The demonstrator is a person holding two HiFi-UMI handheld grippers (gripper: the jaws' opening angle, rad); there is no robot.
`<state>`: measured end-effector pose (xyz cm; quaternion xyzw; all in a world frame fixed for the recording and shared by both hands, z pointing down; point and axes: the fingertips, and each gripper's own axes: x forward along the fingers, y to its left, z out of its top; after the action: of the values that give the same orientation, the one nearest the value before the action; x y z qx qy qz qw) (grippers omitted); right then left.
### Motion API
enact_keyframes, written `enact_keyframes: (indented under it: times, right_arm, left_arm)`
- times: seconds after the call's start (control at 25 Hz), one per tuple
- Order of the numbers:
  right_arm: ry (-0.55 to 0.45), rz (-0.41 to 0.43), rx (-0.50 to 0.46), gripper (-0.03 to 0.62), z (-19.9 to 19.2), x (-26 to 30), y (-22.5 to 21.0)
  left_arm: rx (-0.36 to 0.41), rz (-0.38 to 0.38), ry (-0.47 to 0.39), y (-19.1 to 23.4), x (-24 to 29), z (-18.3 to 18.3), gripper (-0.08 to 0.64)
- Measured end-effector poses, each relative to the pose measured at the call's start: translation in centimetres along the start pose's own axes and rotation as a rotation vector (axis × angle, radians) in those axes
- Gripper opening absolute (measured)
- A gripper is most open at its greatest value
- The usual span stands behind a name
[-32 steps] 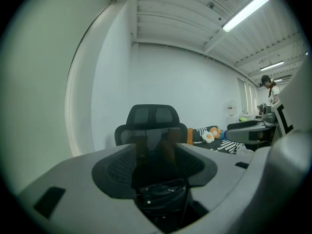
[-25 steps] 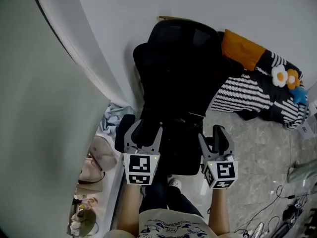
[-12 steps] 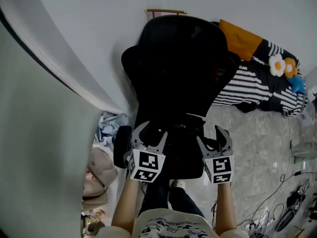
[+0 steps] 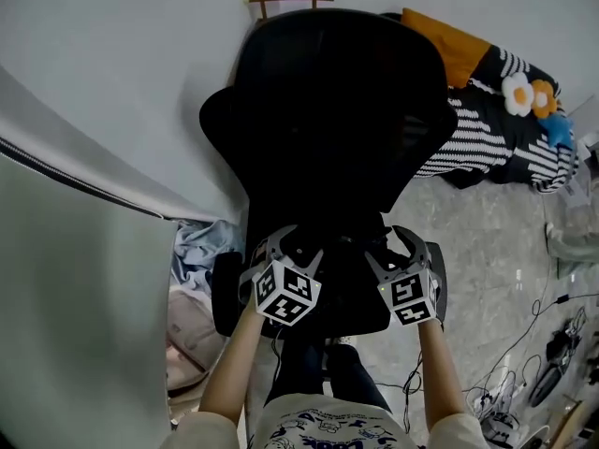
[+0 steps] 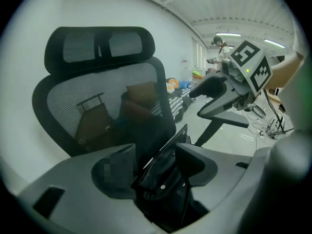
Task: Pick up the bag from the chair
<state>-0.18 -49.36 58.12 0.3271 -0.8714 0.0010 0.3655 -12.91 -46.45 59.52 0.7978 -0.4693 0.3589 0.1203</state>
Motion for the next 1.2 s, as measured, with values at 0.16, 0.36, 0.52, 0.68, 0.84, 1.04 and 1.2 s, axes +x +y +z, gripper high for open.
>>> enact_keyframes:
  times: [0.16, 0.36, 0.52, 0.68, 0.84, 1.04, 1.2]
  right_arm:
    - [0.078, 0.06, -0.076, 0.304, -2.0, 3.6, 0.4]
    - [0.168, 0.136, -0.167, 0.287, -4.4, 7.3, 0.9]
    - [0.226, 0.176, -0.209, 0.281, -5.9, 9.5, 0.8]
    - [0.292, 0.225, -0.262, 0.273, -7.4, 11.8, 1.1]
    - [0.359, 0.279, -0.294, 0.273, -9.0, 13.9, 1.3]
    - [0.431, 0.337, -0.32, 0.265, -10.8, 15.8, 1.7]
    - [0.463, 0.37, -0.341, 0.255, -11.7, 16.6, 2.0]
  left_arm:
    - [0.045, -0.07, 0.048, 0.4, 3.5, -1.4, 0.264]
    - [0.109, -0.149, 0.117, 0.9, 7.4, -3.4, 0.264]
    - [0.165, -0.189, 0.184, 1.2, 10.2, -5.0, 0.264]
    - [0.202, -0.232, 0.252, 1.3, 12.6, -7.1, 0.264]
    - [0.248, -0.282, 0.309, 0.9, 14.9, -8.7, 0.264]
    - [0.284, -0.366, 0.363, -0.1, 16.9, -10.1, 0.264]
    - [0.295, -0.387, 0.367, -0.4, 18.1, -10.5, 0.264]
